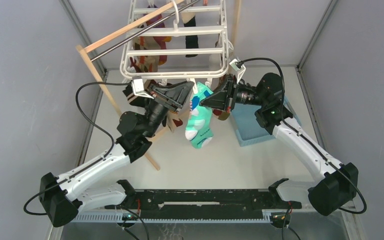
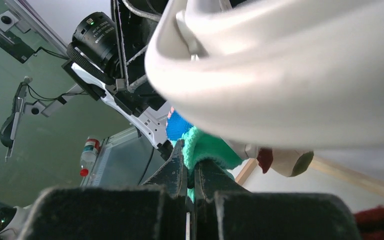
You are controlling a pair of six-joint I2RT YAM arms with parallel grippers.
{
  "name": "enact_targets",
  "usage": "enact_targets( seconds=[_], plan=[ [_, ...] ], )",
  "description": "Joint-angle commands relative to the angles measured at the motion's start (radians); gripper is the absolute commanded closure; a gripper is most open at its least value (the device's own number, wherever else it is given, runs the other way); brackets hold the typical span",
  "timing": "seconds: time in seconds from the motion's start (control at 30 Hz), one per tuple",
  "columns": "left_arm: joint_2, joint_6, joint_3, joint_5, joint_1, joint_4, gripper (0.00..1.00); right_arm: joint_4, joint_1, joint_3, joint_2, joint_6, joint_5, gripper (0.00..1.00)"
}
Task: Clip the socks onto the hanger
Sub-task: Clamp the sock onto the hanger.
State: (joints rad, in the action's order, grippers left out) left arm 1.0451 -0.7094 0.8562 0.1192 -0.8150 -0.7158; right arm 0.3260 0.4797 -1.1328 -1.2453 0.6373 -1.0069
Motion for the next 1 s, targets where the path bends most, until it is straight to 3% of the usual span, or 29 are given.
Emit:
enact_targets(
  seconds=[0.0, 0.37, 0.43, 0.53, 0.6, 0.73, 0.97],
  plan=[
    [-0.020, -0.004, -0.031, -0.012, -0.003, 0.001, 0.65, 0.037, 0.010, -0.042, 0.010, -0.004, -0.001, 1.00],
    [-0.035, -0.003, -0.038, -0.004, -0.003, 0.001, 0.47, 0.032, 0.010, -0.042, 0.004, -0.005, 0.015, 1.00],
    [-0.043, 0.000, -0.045, 0.013, -0.003, 0.001, 0.42, 0.023, 0.009, -0.042, -0.001, -0.007, 0.031, 0.85],
    [-0.057, 0.012, -0.056, 0.033, -0.003, 0.005, 0.34, 0.000, 0.006, -0.042, -0.012, -0.021, 0.037, 0.53],
    [-0.063, 0.025, -0.061, 0.048, -0.003, 0.011, 0.31, -0.027, 0.004, -0.041, -0.016, -0.042, 0.038, 0.41],
    [-0.060, 0.053, -0.057, 0.098, -0.003, 0.055, 0.28, -0.088, 0.000, -0.019, -0.012, -0.089, 0.080, 0.31],
    [-0.117, 0.054, -0.122, 0.180, -0.002, 0.082, 0.25, -0.124, -0.087, 0.092, 0.007, -0.102, 0.211, 0.30]
  ],
)
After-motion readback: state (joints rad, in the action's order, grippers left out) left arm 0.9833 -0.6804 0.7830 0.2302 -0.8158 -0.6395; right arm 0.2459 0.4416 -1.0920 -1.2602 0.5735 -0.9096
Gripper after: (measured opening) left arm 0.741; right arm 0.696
